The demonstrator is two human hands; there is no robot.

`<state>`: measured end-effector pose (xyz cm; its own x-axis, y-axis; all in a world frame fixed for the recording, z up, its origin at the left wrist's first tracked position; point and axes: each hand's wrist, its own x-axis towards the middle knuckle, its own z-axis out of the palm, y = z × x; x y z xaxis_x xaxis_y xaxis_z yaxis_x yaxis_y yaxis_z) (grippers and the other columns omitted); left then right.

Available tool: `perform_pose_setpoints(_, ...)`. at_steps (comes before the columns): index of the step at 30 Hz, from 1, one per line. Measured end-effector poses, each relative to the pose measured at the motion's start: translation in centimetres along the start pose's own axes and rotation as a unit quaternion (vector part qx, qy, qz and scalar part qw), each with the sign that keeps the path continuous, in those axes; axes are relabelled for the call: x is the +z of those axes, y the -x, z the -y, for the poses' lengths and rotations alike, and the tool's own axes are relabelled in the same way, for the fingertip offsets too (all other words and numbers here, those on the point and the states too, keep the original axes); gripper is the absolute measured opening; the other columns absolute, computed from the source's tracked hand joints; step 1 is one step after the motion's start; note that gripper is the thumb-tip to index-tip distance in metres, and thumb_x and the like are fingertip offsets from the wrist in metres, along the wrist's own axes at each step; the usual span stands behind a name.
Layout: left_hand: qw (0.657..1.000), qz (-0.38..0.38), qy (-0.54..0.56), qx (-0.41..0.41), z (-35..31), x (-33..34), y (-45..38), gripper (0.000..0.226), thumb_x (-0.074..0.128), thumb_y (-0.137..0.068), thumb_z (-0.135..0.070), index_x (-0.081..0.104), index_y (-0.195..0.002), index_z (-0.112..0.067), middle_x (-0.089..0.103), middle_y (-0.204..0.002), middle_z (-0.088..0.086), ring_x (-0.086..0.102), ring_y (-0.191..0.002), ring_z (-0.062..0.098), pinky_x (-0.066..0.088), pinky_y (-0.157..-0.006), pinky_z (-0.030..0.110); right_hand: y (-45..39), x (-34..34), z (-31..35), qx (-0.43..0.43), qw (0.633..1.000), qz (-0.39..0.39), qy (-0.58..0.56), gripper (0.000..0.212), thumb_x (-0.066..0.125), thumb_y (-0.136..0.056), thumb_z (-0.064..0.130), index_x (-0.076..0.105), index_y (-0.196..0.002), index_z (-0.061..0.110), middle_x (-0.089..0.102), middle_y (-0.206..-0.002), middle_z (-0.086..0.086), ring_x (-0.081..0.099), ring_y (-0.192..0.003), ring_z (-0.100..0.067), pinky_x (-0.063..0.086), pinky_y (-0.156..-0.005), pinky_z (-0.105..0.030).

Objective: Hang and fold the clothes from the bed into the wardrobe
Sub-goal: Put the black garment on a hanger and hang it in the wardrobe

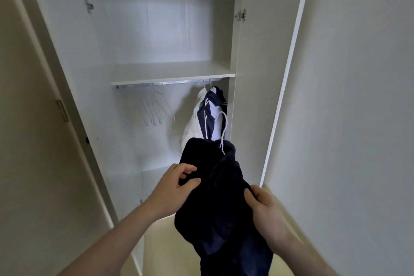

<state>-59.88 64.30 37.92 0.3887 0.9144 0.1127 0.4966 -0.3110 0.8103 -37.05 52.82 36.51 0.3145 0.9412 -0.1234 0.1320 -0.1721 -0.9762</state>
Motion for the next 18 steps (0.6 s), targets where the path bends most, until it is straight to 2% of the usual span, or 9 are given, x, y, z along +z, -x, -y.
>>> perform_pose_setpoints(2,1.000,-0.006,-0.009,-0.006,0.5,-0.8,-2.3,0.022,0.067,-0.096,-0.039,0.064,-0.118,-0.037,0.053,-0.125,-0.020,0.054,-0.115,-0.003,0.039,-0.096,0.015,-3.3,0.7,0.3,0.007,1.000,0.004,-0.029,0.029,0.052,-0.106,0.031,0.067,-0.089,0.014,0.067,-0.085,-0.015,0.067,-0.081,-0.020,0.055,-0.081,-0.046)
perform_pose_setpoints(3,1.000,-0.010,-0.016,-0.009,0.7,-1.2,-3.6,0.019,0.067,-0.096,-0.039,0.065,-0.115,-0.038,0.053,-0.125,-0.021,0.055,-0.115,-0.002,0.040,-0.096,0.016,-4.9,0.9,0.4,0.013,0.999,0.004,-0.037,0.028,0.052,-0.106,0.031,0.069,-0.091,0.014,0.070,-0.090,-0.016,0.069,-0.084,-0.021,0.056,-0.085,-0.048)
perform_pose_setpoints(4,0.999,-0.017,-0.025,-0.011,1.0,-1.6,-5.0,0.018,0.067,-0.096,-0.039,0.065,-0.114,-0.039,0.053,-0.125,-0.021,0.055,-0.115,0.000,0.040,-0.096,0.018,-6.6,1.1,0.5,0.017,0.999,0.004,-0.041,0.027,0.052,-0.106,0.030,0.070,-0.093,0.015,0.073,-0.091,-0.012,0.071,-0.087,-0.022,0.057,-0.086,-0.046)
perform_pose_setpoints(7,0.998,-0.048,-0.046,-0.022,1.6,-3.0,-9.8,0.016,0.069,-0.094,-0.038,0.066,-0.110,-0.040,0.054,-0.124,-0.019,0.057,-0.113,0.001,0.044,-0.097,0.022,-12.0,1.4,1.1,0.032,0.997,0.020,-0.065,0.026,0.052,-0.107,0.027,0.071,-0.098,0.013,0.076,-0.088,-0.004,0.073,-0.086,-0.021,0.057,-0.076,-0.035)
perform_pose_setpoints(12,0.993,-0.083,-0.081,-0.033,1.9,-4.9,-18.4,0.017,0.071,-0.092,-0.035,0.067,-0.108,-0.040,0.055,-0.122,-0.015,0.058,-0.111,0.002,0.047,-0.099,0.028,-20.6,1.1,2.2,0.065,0.992,0.060,-0.085,0.024,0.052,-0.107,0.024,0.071,-0.103,0.010,0.077,-0.094,-0.008,0.075,-0.090,-0.025,0.056,-0.070,-0.031)
perform_pose_setpoints(15,0.989,-0.104,-0.094,-0.036,1.8,-6.0,-22.8,0.019,0.071,-0.093,-0.036,0.066,-0.111,-0.040,0.054,-0.123,-0.015,0.058,-0.112,0.003,0.047,-0.099,0.028,-25.7,1.2,2.6,0.077,0.989,0.085,-0.092,0.024,0.054,-0.106,0.025,0.072,-0.105,0.009,0.077,-0.098,-0.010,0.075,-0.096,-0.029,0.061,-0.081,-0.041)
perform_pose_setpoints(18,0.984,-0.125,-0.119,-0.038,1.8,-7.1,-26.3,0.021,0.072,-0.092,-0.036,0.066,-0.113,-0.036,0.054,-0.123,-0.012,0.059,-0.111,0.006,0.048,-0.098,0.030,-30.1,1.9,3.2,0.079,0.987,0.101,-0.096,0.023,0.054,-0.106,0.026,0.073,-0.105,0.013,0.078,-0.101,-0.010,0.074,-0.099,-0.030,0.059,-0.094,-0.051)
